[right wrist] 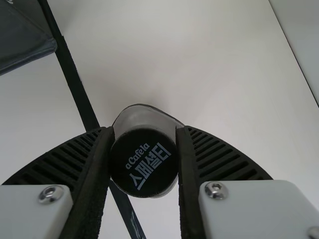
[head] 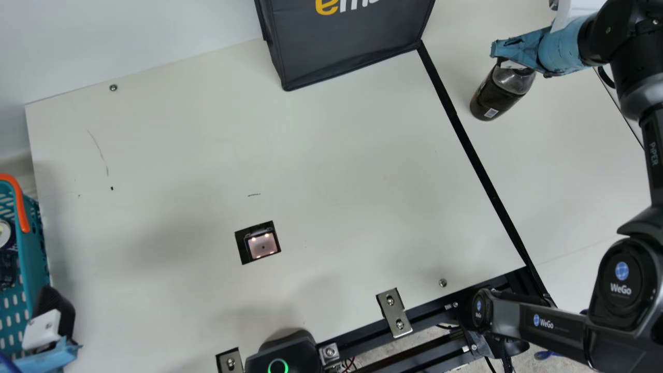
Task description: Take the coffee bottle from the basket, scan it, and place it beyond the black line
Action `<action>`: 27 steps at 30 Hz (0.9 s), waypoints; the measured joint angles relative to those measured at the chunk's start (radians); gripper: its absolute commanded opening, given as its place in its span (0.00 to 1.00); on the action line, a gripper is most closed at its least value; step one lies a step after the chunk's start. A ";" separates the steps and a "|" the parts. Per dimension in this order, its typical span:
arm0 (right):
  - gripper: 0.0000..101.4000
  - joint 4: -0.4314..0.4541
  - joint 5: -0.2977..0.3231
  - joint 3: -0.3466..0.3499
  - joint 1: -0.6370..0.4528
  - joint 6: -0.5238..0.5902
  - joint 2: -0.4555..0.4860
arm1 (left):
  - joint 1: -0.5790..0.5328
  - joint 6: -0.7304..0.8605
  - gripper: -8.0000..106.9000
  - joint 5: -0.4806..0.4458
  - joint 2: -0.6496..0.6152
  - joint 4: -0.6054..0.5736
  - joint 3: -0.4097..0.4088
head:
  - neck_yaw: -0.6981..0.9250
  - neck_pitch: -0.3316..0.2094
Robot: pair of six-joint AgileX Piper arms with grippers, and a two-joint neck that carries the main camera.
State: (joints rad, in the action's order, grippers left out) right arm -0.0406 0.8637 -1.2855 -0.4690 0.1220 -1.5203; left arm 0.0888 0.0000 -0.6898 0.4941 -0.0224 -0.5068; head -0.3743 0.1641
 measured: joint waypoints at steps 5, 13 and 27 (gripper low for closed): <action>0.69 -0.001 0.003 0.000 0.000 -0.001 -0.003 | 0.000 0.000 0.85 0.000 0.000 0.000 0.000 | 0.000 0.002; 0.90 -0.001 0.007 -0.006 0.000 -0.004 0.000 | 0.000 0.000 0.85 0.000 0.000 0.000 0.000 | 0.000 0.002; 0.90 -0.006 0.024 -0.069 0.021 0.003 0.018 | 0.000 0.000 0.85 0.000 0.000 0.000 0.000 | 0.000 0.002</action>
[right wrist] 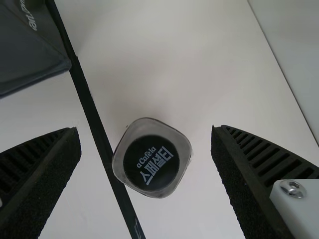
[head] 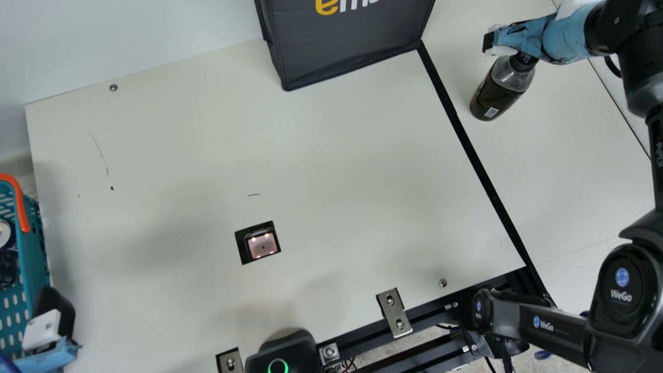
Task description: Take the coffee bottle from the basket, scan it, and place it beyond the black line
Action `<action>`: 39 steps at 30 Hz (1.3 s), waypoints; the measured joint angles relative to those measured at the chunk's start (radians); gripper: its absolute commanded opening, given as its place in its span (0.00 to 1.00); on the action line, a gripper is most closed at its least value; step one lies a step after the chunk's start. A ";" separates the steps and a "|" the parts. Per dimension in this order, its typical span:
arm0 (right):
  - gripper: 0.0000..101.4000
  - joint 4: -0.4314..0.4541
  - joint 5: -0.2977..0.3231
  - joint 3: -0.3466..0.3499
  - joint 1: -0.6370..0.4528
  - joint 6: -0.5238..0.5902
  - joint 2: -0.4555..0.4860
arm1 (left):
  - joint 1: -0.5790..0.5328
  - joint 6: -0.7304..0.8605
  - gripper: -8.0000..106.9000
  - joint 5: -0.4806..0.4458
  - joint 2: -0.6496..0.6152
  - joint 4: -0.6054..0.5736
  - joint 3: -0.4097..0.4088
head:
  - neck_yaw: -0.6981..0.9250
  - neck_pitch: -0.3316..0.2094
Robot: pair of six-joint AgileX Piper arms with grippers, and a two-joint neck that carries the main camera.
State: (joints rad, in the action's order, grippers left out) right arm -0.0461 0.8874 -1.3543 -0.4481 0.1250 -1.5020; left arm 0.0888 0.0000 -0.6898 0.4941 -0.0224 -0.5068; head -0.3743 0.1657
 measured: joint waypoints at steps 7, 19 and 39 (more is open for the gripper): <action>0.90 -0.008 0.013 -0.038 0.027 -0.003 0.023 | 0.000 0.000 0.85 0.000 0.000 0.000 0.000 | 0.000 0.000; 0.90 0.023 0.023 -0.070 0.124 -0.018 0.104 | 0.000 0.000 0.85 0.000 0.000 0.000 0.000 | 0.000 0.000; 0.90 0.127 0.065 -0.060 0.320 -0.172 0.203 | 0.000 0.000 0.85 0.000 0.000 0.000 0.000 | -0.002 -0.002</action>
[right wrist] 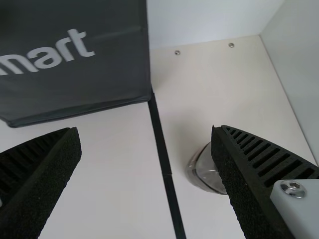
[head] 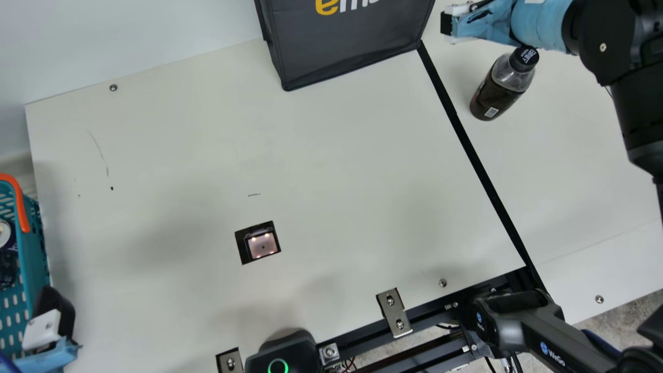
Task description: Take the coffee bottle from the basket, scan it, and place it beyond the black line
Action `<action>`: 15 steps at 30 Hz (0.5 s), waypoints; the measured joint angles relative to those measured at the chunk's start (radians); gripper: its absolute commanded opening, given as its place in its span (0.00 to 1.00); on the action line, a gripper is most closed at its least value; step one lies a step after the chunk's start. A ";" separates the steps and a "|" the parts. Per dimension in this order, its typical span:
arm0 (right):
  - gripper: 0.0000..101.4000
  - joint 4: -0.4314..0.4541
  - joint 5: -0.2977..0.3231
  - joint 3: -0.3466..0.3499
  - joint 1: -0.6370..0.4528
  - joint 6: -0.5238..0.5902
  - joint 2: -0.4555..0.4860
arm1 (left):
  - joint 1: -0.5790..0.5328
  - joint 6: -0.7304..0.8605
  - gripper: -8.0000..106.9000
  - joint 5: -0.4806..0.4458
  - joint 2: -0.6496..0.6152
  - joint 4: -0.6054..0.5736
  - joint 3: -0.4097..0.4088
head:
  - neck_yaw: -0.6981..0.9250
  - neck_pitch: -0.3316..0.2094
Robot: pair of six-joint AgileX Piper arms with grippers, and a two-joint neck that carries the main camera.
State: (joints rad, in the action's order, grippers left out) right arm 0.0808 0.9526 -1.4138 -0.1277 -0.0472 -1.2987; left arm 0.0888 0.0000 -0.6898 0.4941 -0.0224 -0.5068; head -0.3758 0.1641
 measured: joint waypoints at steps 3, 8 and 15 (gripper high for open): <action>0.90 0.015 0.006 0.000 0.031 -0.029 0.008 | 0.000 0.000 0.85 0.000 0.000 0.000 0.000 | 0.002 0.000; 0.90 0.037 0.017 0.008 0.081 -0.071 0.023 | 0.000 0.000 0.85 0.000 0.000 0.000 0.000 | 0.002 0.002; 0.90 0.044 0.015 0.026 0.128 -0.108 0.051 | 0.000 0.000 0.85 0.000 0.000 0.000 0.000 | 0.002 0.002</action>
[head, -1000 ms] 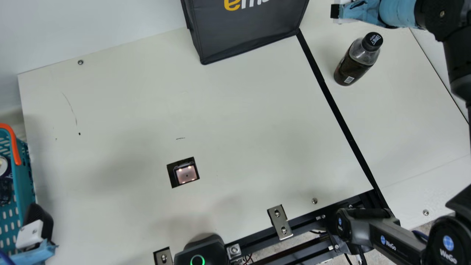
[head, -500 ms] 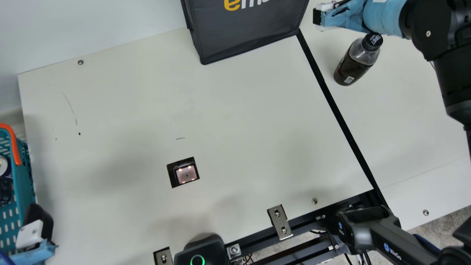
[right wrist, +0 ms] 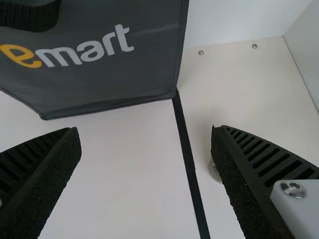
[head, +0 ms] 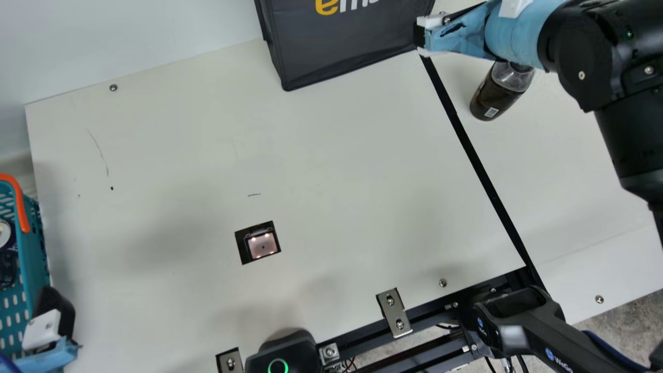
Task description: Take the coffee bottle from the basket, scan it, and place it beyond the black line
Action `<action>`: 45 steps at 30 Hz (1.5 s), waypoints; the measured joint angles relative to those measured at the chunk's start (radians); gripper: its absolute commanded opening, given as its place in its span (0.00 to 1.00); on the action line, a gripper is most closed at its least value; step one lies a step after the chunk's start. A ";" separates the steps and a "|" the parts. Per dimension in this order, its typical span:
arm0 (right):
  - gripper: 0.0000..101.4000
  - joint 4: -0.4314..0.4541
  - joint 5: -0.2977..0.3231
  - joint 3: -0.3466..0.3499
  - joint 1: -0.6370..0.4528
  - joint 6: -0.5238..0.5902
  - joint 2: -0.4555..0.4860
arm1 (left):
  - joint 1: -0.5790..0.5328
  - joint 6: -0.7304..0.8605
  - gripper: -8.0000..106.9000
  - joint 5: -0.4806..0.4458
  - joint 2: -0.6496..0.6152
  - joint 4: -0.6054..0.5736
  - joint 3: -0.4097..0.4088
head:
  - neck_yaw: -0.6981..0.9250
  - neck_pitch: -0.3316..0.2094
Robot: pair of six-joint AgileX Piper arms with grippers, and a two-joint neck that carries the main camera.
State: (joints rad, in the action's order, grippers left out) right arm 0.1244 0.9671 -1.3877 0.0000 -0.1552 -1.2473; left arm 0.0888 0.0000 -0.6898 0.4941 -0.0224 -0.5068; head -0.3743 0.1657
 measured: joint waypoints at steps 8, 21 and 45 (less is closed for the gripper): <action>0.90 -0.005 -0.004 0.036 0.031 -0.013 0.043 | 0.000 0.000 0.85 0.000 0.000 0.000 0.000 | -0.002 0.000; 0.90 -0.076 -0.002 0.056 0.009 0.085 0.100 | 0.000 0.000 0.85 0.000 0.000 0.000 0.000 | 0.000 0.000; 0.90 -0.108 0.224 0.163 0.011 0.189 0.463 | -0.063 0.025 0.85 -0.270 0.139 -0.002 -0.355 | 0.344 0.000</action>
State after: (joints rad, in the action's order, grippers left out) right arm 0.0166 1.1909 -1.2246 0.0109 0.0338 -0.7846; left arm 0.0254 0.0251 -0.9594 0.6331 -0.0241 -0.8623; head -0.0307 0.1657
